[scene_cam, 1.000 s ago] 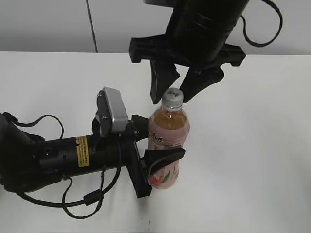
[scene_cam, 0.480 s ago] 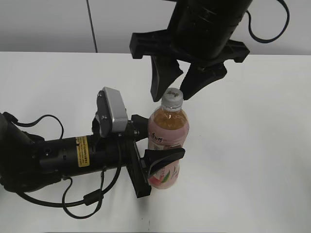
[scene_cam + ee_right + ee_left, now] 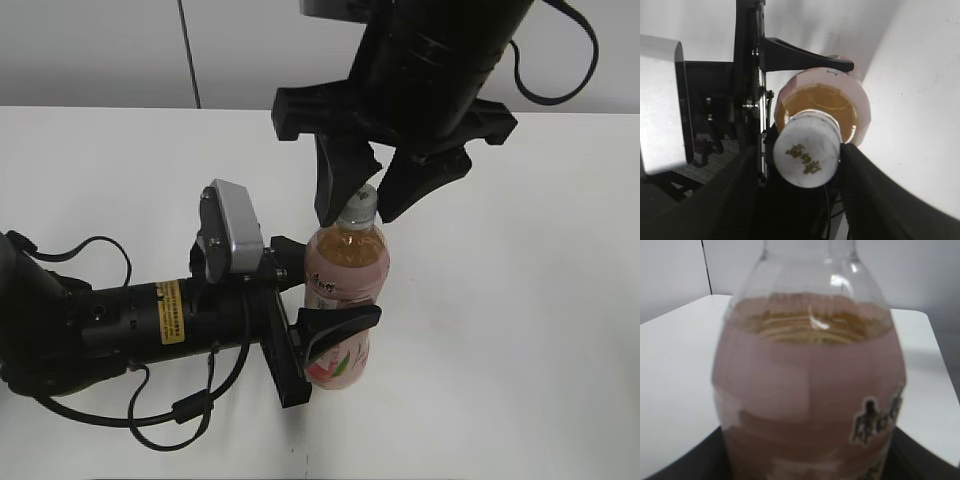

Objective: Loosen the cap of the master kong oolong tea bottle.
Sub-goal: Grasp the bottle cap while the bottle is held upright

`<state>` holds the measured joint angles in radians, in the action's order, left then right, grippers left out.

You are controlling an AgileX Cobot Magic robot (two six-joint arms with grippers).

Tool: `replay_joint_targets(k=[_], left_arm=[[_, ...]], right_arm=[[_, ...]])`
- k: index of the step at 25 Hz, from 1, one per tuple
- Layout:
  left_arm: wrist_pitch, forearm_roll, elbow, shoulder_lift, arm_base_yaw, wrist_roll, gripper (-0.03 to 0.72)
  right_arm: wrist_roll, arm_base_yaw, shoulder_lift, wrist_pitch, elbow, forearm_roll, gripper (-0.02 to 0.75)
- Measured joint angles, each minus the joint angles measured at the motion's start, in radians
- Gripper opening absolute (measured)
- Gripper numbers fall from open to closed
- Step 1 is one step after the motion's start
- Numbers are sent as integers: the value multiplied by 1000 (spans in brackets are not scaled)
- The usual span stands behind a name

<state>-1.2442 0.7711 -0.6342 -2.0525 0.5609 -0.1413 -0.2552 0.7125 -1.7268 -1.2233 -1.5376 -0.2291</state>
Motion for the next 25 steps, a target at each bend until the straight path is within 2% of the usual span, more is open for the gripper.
replay_joint_targets(k=[19, 21, 23, 25], left_arm=[[0, -1, 0, 0, 0, 0, 394], [0, -1, 0, 0, 0, 0, 394], [0, -1, 0, 0, 0, 0, 394], [0, -2, 0, 0, 0, 0, 394]], right_arm=[[-14, 0, 1, 0, 0, 28, 386], [-15, 0, 1, 0, 0, 28, 365], [-15, 0, 1, 0, 0, 28, 298], [-15, 1, 1, 0, 0, 28, 281]])
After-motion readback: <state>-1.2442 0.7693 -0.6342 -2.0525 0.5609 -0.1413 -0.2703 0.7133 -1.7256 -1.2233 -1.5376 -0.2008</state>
